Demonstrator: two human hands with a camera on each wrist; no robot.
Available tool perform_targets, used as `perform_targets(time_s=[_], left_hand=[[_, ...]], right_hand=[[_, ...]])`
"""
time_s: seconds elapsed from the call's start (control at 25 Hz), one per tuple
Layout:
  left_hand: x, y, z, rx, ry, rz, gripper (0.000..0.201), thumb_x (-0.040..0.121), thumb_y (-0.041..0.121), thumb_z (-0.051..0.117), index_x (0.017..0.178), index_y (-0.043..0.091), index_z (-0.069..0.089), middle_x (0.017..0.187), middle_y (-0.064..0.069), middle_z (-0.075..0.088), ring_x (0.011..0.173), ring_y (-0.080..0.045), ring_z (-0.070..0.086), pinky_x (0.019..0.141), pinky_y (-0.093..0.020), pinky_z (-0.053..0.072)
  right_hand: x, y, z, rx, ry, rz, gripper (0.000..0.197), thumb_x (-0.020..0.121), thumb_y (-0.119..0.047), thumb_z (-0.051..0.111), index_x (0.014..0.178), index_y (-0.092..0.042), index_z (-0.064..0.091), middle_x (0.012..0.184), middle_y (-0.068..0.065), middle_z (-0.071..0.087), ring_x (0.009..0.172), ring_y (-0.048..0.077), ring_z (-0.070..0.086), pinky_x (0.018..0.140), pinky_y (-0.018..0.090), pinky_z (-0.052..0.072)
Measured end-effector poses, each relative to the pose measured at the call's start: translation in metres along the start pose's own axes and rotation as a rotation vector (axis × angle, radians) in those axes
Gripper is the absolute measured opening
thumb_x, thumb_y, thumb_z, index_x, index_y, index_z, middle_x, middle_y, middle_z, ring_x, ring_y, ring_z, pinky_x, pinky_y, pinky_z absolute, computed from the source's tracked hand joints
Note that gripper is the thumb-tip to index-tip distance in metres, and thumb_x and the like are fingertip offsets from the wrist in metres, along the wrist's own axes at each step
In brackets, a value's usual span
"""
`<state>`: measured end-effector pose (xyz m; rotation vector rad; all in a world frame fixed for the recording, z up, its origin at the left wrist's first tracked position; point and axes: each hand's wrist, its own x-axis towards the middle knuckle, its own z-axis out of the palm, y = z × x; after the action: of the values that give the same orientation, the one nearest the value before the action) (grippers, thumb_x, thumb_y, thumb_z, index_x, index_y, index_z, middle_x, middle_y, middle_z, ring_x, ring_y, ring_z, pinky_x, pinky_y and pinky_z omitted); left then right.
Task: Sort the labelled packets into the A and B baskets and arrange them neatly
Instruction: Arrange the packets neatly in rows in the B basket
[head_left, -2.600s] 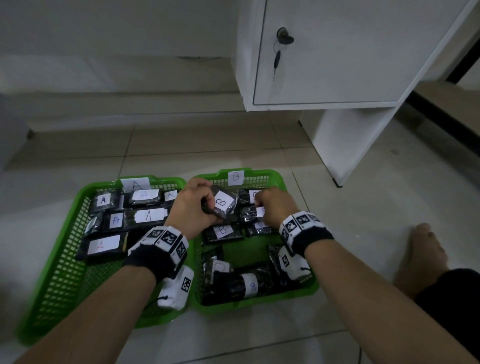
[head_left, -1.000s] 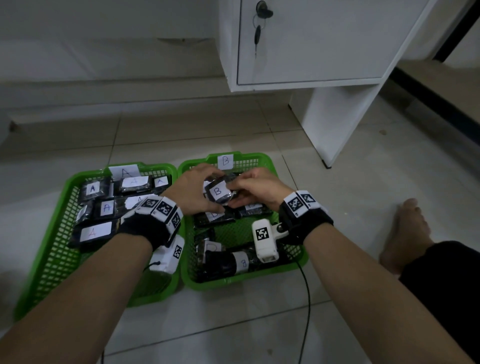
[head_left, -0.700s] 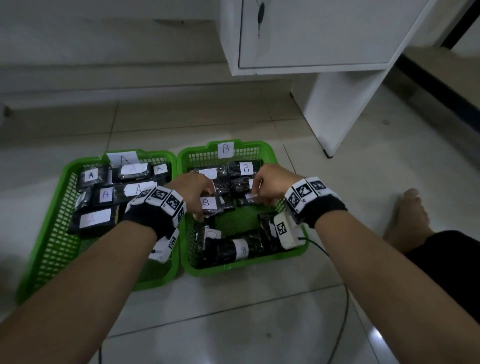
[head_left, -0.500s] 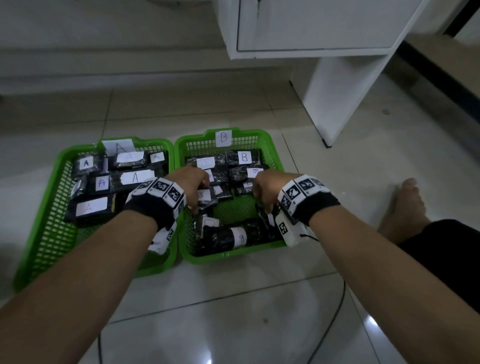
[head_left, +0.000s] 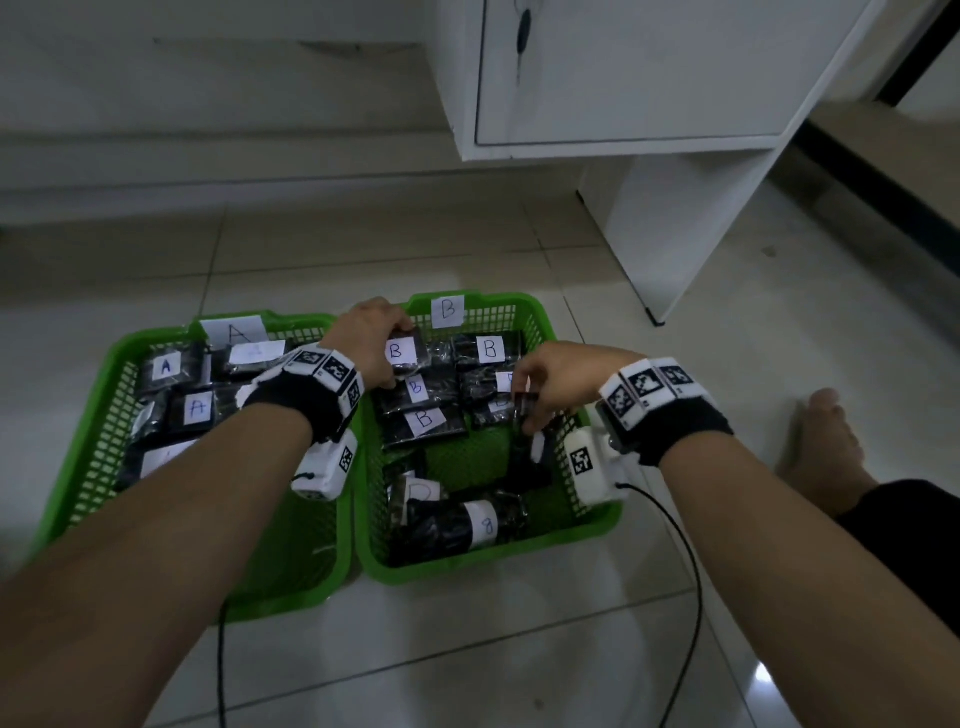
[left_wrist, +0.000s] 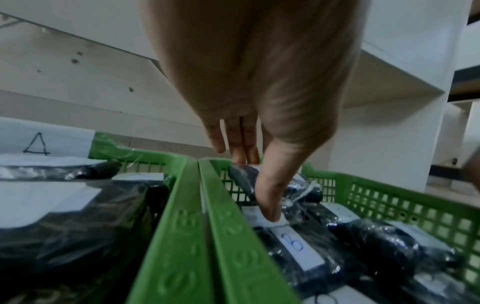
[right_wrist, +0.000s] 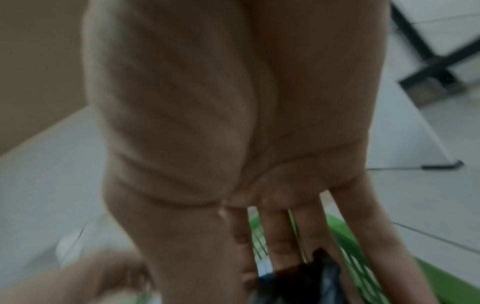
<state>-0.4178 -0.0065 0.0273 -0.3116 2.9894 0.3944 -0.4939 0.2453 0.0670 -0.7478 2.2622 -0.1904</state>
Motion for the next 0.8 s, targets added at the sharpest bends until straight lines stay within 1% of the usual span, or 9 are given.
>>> perform_targets(time_s=[0.08, 0.2, 0.4, 0.48, 0.56, 0.64, 0.72, 0.76, 0.8], left_hand=[[0.009, -0.004, 0.004, 0.082, -0.043, -0.006, 0.074, 0.058, 0.013, 0.09, 0.125, 0.018, 0.058, 0.123, -0.005, 0.056, 0.11, -0.026, 0.056, 0.091, -0.036, 0.048], [0.016, -0.006, 0.004, 0.15, -0.065, -0.034, 0.066, 0.06, 0.01, 0.089, 0.119, 0.019, 0.062, 0.121, -0.007, 0.056, 0.108, -0.027, 0.057, 0.09, -0.035, 0.049], [0.018, -0.002, 0.0, 0.164, -0.148, -0.051, 0.067, 0.064, 0.034, 0.089, 0.123, 0.016, 0.064, 0.121, -0.006, 0.062, 0.108, -0.027, 0.061, 0.09, -0.034, 0.053], [0.015, 0.004, -0.005, 0.087, -0.094, -0.032, 0.05, 0.076, 0.039, 0.079, 0.119, 0.017, 0.067, 0.119, -0.006, 0.064, 0.103, -0.026, 0.062, 0.084, -0.031, 0.051], [0.008, 0.019, -0.014, -0.202, -0.02, -0.033, 0.033, 0.09, 0.043, 0.063, 0.109, 0.017, 0.07, 0.108, -0.003, 0.069, 0.09, -0.021, 0.065, 0.079, -0.03, 0.052], [0.0, 0.042, -0.024, -0.702, -0.182, -0.155, 0.047, 0.097, 0.052, 0.048, 0.106, 0.01, 0.068, 0.097, -0.01, 0.074, 0.08, -0.027, 0.072, 0.074, -0.037, 0.059], [-0.01, 0.062, -0.033, -1.028, -0.429, -0.256, 0.058, 0.097, 0.056, 0.042, 0.114, 0.003, 0.061, 0.1, -0.022, 0.073, 0.086, -0.037, 0.073, 0.072, -0.043, 0.062], [-0.014, 0.067, -0.035, -1.099, -0.462, -0.262, 0.054, 0.098, 0.049, 0.046, 0.119, 0.0, 0.059, 0.104, -0.025, 0.071, 0.091, -0.039, 0.072, 0.073, -0.042, 0.062], [-0.017, 0.069, -0.037, -1.167, -0.426, -0.261, 0.044, 0.099, 0.035, 0.052, 0.124, -0.002, 0.057, 0.11, -0.025, 0.069, 0.097, -0.039, 0.07, 0.075, -0.041, 0.062]], right_hand=[[0.001, 0.004, -0.008, 0.285, 0.011, -0.035, 0.033, 0.082, -0.026, 0.083, 0.111, -0.022, 0.068, 0.115, 0.001, 0.067, 0.099, 0.023, 0.068, 0.075, 0.039, 0.063], [0.002, 0.005, -0.012, 0.675, 0.109, -0.048, 0.035, 0.091, -0.022, 0.074, 0.124, -0.016, 0.067, 0.116, 0.008, 0.069, 0.1, 0.028, 0.072, 0.076, 0.047, 0.064], [0.01, 0.008, -0.005, 0.883, 0.104, -0.092, 0.046, 0.092, -0.004, 0.068, 0.136, -0.017, 0.06, 0.119, 0.005, 0.066, 0.1, 0.025, 0.071, 0.084, 0.041, 0.062], [0.014, 0.012, -0.002, 0.922, 0.164, -0.14, 0.053, 0.083, 0.004, 0.074, 0.13, -0.02, 0.065, 0.121, 0.007, 0.069, 0.102, 0.027, 0.073, 0.088, 0.043, 0.06], [0.015, 0.012, -0.001, 0.92, 0.368, -0.172, 0.054, 0.07, 0.005, 0.084, 0.116, -0.02, 0.072, 0.111, 0.002, 0.076, 0.102, 0.021, 0.073, 0.09, 0.039, 0.059], [0.016, 0.006, 0.001, 0.897, 0.569, -0.196, 0.047, 0.061, 0.003, 0.09, 0.1, -0.018, 0.075, 0.1, -0.001, 0.078, 0.098, 0.016, 0.072, 0.089, 0.034, 0.058], [0.017, -0.007, 0.003, 0.832, 0.624, -0.241, 0.044, 0.057, 0.0, 0.093, 0.093, -0.017, 0.077, 0.096, -0.003, 0.077, 0.093, 0.015, 0.072, 0.087, 0.034, 0.059], [0.016, -0.013, 0.004, 0.777, 0.606, -0.274, 0.043, 0.056, -0.002, 0.094, 0.093, -0.018, 0.078, 0.096, -0.004, 0.076, 0.093, 0.014, 0.072, 0.086, 0.034, 0.06], [0.014, -0.018, 0.004, 0.726, 0.57, -0.305, 0.043, 0.056, -0.003, 0.095, 0.093, -0.019, 0.079, 0.096, -0.005, 0.076, 0.094, 0.013, 0.071, 0.086, 0.034, 0.06]])
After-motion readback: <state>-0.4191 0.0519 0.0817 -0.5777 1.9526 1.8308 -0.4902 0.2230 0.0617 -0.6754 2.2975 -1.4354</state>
